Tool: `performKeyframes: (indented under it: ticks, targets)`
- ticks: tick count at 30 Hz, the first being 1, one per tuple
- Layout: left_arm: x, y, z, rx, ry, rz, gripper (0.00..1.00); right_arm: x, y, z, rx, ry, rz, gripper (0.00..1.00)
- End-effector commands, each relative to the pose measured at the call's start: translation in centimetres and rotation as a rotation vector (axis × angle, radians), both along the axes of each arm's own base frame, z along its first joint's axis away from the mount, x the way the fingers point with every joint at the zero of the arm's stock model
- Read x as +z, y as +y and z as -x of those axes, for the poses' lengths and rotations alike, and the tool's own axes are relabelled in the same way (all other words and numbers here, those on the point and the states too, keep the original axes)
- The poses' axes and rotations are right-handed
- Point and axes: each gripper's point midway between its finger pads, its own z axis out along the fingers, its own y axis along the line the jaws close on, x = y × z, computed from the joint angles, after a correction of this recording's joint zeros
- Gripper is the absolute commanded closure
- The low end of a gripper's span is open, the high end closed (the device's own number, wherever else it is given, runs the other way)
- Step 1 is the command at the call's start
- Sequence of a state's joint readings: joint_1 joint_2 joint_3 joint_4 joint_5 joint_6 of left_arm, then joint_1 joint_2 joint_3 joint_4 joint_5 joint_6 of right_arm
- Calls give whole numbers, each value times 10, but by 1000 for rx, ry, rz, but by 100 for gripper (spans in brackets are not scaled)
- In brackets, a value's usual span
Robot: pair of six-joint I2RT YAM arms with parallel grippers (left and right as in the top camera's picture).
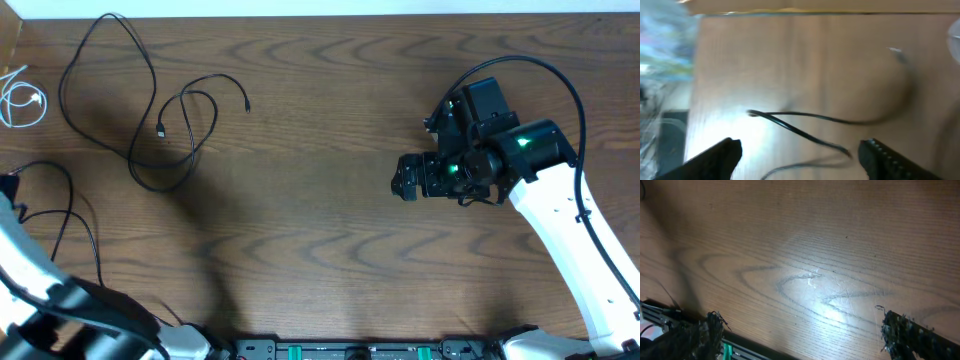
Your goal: Untangle cables
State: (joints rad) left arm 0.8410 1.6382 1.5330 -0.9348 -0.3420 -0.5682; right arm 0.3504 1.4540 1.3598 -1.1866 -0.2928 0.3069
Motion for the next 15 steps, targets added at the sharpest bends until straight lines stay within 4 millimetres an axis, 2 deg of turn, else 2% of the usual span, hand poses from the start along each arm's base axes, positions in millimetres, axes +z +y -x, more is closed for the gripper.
performKeyframes:
  ticks: [1,5,8,9,12,15]
  targets:
    - [-17,17,25,96,104,-14,14,-3,2,2,4,14,-1,1]
    - [-33,24,28,111,122,14,8,-5,2,2,4,13,-2,1]
    - [-48,22,20,91,97,71,9,-4,3,-1,4,3,-6,1]
    - [-55,19,14,68,81,106,13,-4,3,-2,4,-1,-7,1]
    - [-76,3,-5,-54,36,237,34,-4,4,-3,4,-5,-9,1]
    - [-90,-10,-12,-97,21,325,50,-4,4,-3,4,-7,-9,1]
